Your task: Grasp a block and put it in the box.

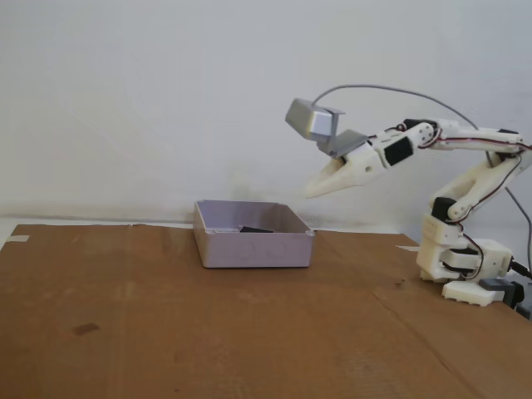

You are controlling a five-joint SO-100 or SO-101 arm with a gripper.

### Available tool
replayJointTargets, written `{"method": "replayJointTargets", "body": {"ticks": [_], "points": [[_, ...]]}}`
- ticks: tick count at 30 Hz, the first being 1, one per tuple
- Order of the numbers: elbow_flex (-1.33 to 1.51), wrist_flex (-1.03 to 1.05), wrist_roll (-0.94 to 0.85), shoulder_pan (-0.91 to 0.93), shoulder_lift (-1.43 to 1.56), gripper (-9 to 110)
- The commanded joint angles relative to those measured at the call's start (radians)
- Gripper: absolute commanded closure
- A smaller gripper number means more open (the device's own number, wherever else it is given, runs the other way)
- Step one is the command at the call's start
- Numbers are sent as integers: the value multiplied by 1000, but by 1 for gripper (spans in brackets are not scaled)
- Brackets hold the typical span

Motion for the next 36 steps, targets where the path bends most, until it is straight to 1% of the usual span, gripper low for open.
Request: {"method": "replayJointTargets", "body": {"ticks": [1,16,25,36], "points": [[34,-21,3,0,164,101],[357,-21,5,-60,485,101],[483,-21,5,-61,644,101],[604,-21,5,-114,772,101]]}}
